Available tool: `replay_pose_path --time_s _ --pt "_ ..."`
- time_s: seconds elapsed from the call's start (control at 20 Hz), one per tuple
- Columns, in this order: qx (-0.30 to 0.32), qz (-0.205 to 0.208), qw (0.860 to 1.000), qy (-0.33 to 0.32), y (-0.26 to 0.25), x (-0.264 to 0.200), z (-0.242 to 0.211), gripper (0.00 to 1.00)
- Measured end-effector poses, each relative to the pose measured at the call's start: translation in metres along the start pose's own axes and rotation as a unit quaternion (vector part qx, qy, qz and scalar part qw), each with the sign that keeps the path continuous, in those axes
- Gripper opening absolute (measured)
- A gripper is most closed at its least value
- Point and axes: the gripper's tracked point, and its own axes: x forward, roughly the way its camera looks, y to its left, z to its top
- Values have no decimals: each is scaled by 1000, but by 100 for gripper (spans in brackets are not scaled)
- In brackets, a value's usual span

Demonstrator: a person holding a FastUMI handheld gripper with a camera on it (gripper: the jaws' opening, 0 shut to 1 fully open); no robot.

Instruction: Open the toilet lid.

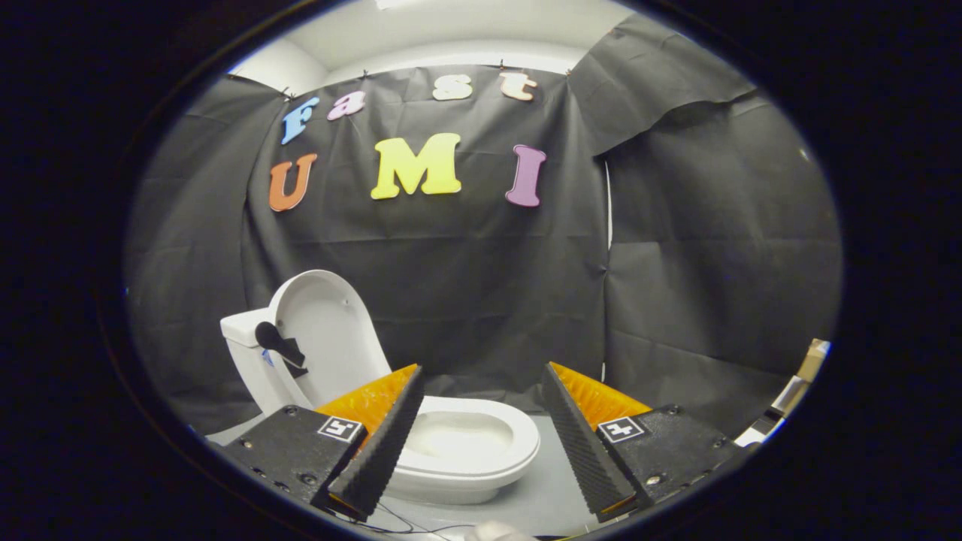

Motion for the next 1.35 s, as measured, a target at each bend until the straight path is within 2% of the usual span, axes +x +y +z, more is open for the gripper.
replay_pose_path --time_s 1.35 --pt "0 0 1000 -3 -1 0 6 99"
